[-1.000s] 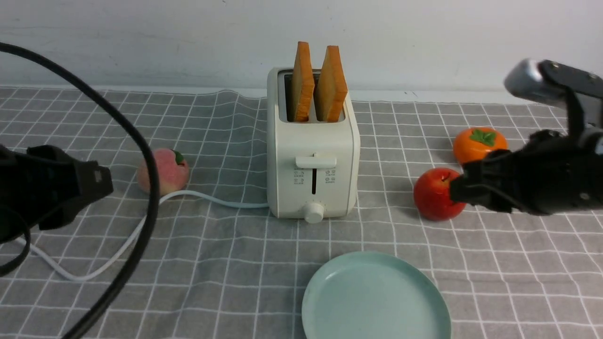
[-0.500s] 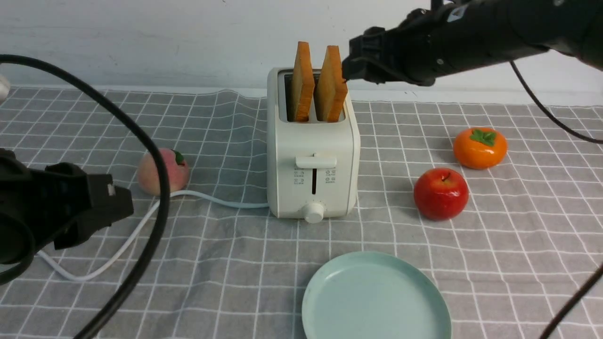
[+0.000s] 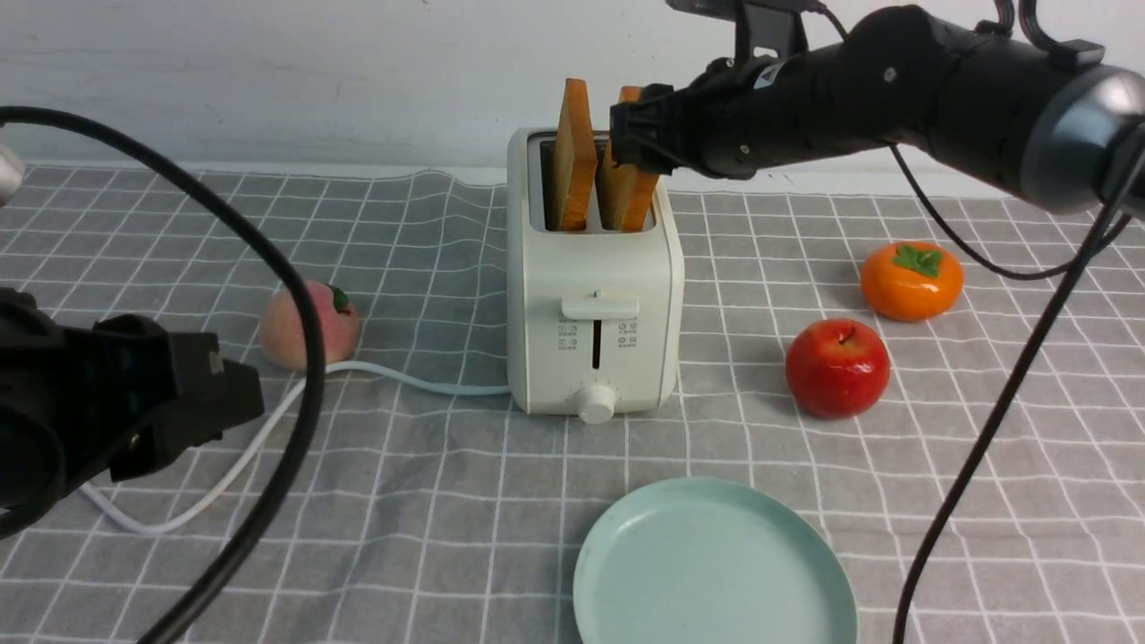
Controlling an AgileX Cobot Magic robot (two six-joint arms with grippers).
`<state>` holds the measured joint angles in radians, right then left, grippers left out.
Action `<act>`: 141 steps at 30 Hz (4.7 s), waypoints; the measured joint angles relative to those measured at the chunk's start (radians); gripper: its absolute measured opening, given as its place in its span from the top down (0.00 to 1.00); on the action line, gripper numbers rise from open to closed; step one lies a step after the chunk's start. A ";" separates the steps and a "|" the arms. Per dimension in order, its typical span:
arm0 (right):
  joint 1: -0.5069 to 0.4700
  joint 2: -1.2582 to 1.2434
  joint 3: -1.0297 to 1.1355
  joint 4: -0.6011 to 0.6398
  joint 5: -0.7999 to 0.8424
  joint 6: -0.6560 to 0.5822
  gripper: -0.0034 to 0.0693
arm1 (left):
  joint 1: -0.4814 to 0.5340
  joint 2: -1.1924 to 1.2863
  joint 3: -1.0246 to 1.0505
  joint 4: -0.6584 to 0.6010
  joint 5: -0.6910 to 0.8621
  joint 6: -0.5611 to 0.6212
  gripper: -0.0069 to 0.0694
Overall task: Take toasted bread from bread machine on grey coffee table place on plate.
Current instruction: 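Grasp the toast slice in the toaster and pull it up out of the slot with the right gripper, then place the held slice of bread on top of the slice on the plate with the right gripper, then reach for a toast slice standing in the toaster with the left gripper, then place the slice of bread on the plate with the left gripper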
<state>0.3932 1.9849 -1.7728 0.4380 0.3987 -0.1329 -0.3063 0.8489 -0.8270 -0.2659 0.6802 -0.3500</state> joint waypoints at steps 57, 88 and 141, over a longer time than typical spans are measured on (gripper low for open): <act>-0.090 -0.564 1.091 0.928 0.112 -0.708 0.44 | 0.000 -0.112 -0.002 -0.072 0.064 0.232 0.60; 0.100 -0.967 0.529 -0.134 0.646 -0.085 0.28 | -0.215 0.887 -0.986 0.294 0.188 -0.042 0.58; 0.100 -1.124 0.529 -0.244 0.622 -0.029 0.28 | -0.248 0.434 -1.061 0.437 0.432 0.105 0.80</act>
<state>0.4927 0.8610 -1.2436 0.1940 1.0204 -0.1622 -0.5548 1.2832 -1.8884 0.1709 1.1123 -0.2454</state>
